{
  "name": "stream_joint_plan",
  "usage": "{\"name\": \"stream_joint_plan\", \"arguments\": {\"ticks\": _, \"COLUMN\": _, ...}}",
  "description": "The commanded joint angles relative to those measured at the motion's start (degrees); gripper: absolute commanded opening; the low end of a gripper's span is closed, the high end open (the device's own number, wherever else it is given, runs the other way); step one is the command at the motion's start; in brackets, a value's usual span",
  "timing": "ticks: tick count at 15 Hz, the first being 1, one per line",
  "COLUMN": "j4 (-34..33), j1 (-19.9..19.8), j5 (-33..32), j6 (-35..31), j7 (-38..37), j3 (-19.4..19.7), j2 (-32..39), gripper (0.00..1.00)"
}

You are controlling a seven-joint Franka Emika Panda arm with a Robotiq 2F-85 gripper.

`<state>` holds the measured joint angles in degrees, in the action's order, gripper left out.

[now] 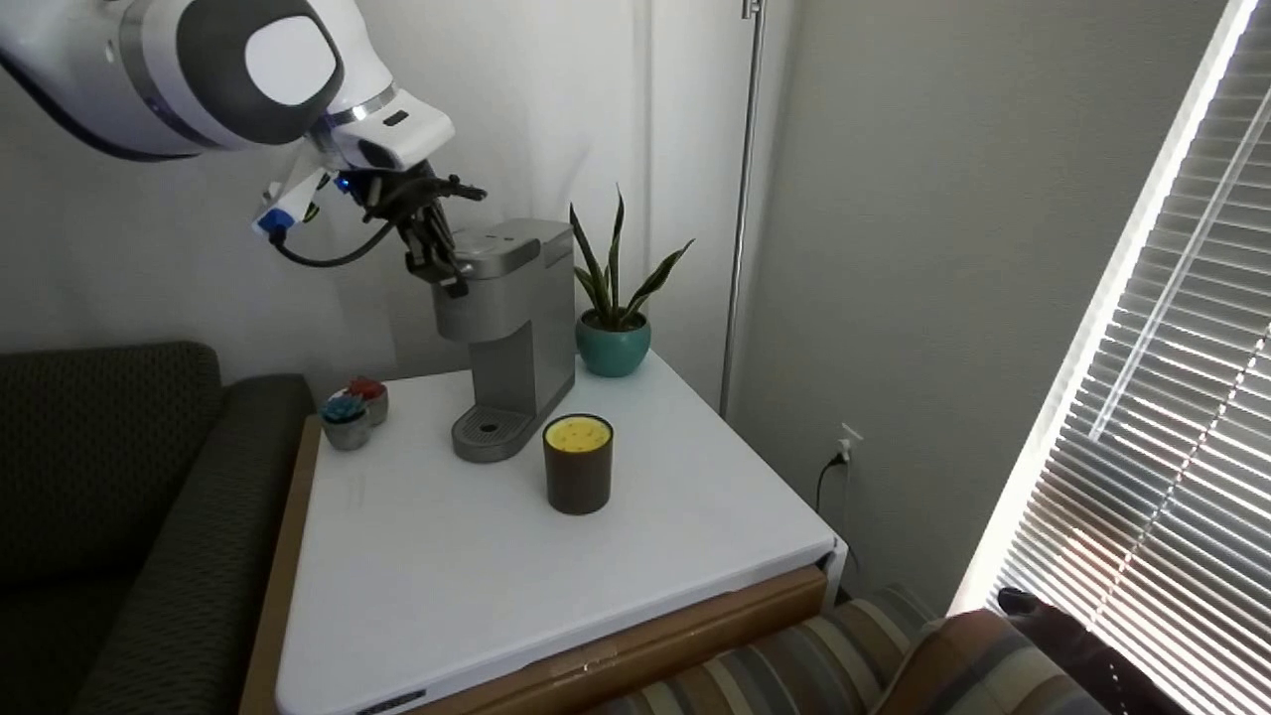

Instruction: Open the top of the coffee maker

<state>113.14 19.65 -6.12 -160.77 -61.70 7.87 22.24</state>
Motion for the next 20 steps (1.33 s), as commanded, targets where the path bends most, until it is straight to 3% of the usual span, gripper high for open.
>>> {"name": "stream_joint_plan", "arguments": {"ticks": 1, "j4": 0.2, "j1": -0.6, "j5": 0.1, "j6": -3.4, "j7": -1.4, "j3": -0.5, "j2": 0.3, "gripper": 0.0}}
{"name": "stream_joint_plan", "arguments": {"ticks": 10, "j4": 1.2, "j1": 1.1, "j5": -1.6, "j6": -6.0, "j7": -6.2, "j3": 2.0, "j2": -0.4, "gripper": 0.0}}
{"name": "stream_joint_plan", "arguments": {"ticks": 16, "j4": -0.3, "j1": 8.4, "j5": -11.4, "j6": -4.1, "j7": -15.5, "j3": 11.2, "j2": -1.0, "gripper": 0.0}}
{"name": "stream_joint_plan", "arguments": {"ticks": 20, "j4": -0.8, "j1": 11.5, "j5": -14.8, "j6": -0.4, "j7": -19.6, "j3": 14.8, "j2": -1.7, "gripper": 0.0}}
